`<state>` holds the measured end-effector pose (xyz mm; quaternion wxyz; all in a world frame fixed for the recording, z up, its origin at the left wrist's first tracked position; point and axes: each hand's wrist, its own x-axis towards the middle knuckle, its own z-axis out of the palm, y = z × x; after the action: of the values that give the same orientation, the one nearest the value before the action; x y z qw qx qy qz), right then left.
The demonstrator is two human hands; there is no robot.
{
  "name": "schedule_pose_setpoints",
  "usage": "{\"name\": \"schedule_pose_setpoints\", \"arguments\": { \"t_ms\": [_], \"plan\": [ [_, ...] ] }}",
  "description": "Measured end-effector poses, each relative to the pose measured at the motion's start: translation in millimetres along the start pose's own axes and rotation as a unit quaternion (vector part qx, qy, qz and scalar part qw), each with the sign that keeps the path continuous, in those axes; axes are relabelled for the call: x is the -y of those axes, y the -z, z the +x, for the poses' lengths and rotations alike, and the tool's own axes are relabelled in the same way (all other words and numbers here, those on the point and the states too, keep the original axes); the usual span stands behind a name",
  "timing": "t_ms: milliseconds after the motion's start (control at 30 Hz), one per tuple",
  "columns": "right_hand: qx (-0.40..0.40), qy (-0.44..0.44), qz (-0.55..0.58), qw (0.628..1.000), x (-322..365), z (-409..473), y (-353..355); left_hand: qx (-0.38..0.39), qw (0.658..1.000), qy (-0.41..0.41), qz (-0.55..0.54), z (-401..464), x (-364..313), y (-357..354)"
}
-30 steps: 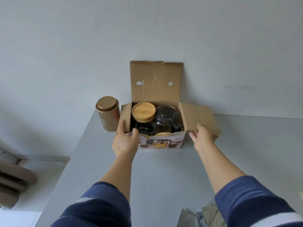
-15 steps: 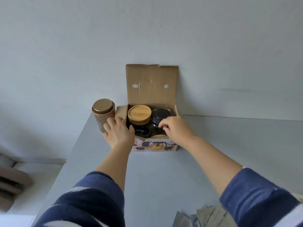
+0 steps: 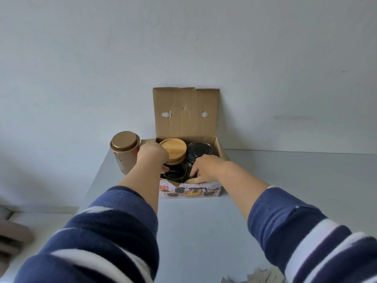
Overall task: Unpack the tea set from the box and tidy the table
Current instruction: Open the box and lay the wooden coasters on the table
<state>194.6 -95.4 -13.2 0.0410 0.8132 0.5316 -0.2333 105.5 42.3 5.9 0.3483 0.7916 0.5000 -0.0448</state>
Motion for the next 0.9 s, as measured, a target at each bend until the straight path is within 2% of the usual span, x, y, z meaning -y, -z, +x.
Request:
{"name": "schedule_pose_setpoints", "arguments": {
  "t_ms": [67, 167, 233, 333, 433, 667, 900],
  "plan": [
    [-0.009, 0.02, -0.022, 1.0, 2, 1, 1, 0.041, 0.999, 0.033, 0.001, 4, -4, 5],
    [0.003, 0.021, -0.063, 0.998, 8, 7, -3, 0.092, 0.987, 0.074, -0.11, 9, -1, 0],
    [0.027, -0.001, -0.09, 0.996, 9, 11, -4, 0.09, 0.973, 0.087, -0.192, 7, 3, -7],
    [0.052, -0.014, -0.098, 0.994, 9, 13, -1, 0.096, 0.959, 0.11, -0.243, 3, 8, -12],
    [0.057, -0.01, -0.117, 0.991, 11, 13, 2, 0.043, 0.945, 0.096, -0.308, 11, 10, -16],
    [0.026, -0.026, -0.114, 0.993, 9, 7, -1, 0.003, 0.912, 0.067, -0.405, 14, 25, -21],
    [-0.103, 0.017, -0.216, 0.971, 10, -6, -2, 0.001, 0.887, 0.085, -0.453, 7, 28, -17]
  ]
}}
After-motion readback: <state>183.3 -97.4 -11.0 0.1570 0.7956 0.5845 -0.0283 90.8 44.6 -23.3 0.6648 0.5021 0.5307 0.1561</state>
